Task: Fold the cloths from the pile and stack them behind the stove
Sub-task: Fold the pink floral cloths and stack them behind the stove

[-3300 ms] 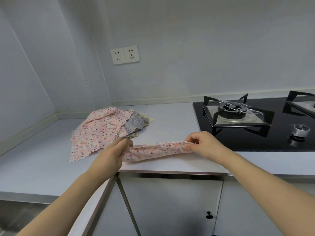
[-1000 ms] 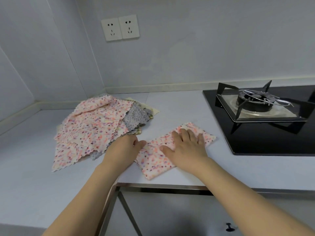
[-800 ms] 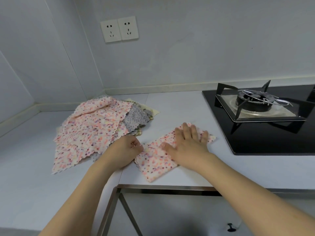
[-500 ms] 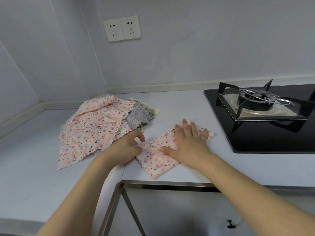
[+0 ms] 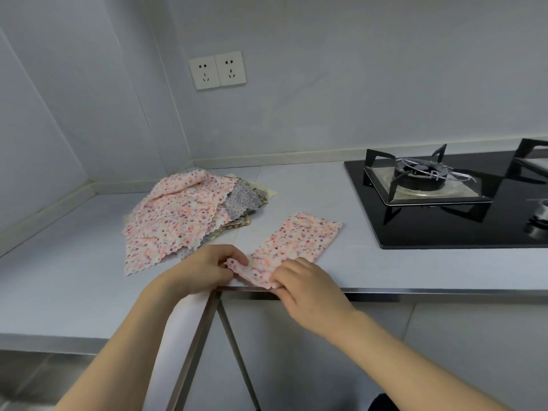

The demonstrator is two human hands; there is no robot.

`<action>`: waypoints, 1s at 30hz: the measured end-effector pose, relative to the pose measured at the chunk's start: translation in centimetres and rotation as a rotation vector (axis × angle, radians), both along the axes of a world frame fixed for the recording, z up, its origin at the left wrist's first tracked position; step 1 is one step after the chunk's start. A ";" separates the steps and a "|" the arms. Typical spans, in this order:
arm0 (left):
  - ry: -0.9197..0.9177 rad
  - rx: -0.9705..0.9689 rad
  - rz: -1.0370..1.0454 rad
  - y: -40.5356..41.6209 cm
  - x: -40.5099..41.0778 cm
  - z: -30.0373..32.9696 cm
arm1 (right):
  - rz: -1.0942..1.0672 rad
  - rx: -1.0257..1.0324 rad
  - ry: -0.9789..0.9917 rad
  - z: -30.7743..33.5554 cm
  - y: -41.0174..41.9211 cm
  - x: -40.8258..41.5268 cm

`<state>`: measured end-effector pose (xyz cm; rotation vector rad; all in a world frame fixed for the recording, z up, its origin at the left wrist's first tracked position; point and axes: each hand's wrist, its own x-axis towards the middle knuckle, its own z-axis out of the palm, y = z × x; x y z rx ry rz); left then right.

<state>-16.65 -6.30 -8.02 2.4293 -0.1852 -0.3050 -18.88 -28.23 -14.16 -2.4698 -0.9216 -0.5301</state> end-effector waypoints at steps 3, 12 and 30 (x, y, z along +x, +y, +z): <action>-0.079 -0.074 0.046 0.4 -0.5 -0.3 | -0.046 0.229 0.176 1.3 -0.5 -0.7; -0.114 -0.458 0.200 -3.8 2.9 0.1 | -0.324 0.526 0.465 4.4 -3.1 2.2; -0.444 0.447 0.176 -11.9 11.7 -3.9 | -0.601 -0.001 0.476 3.2 -7.2 11.0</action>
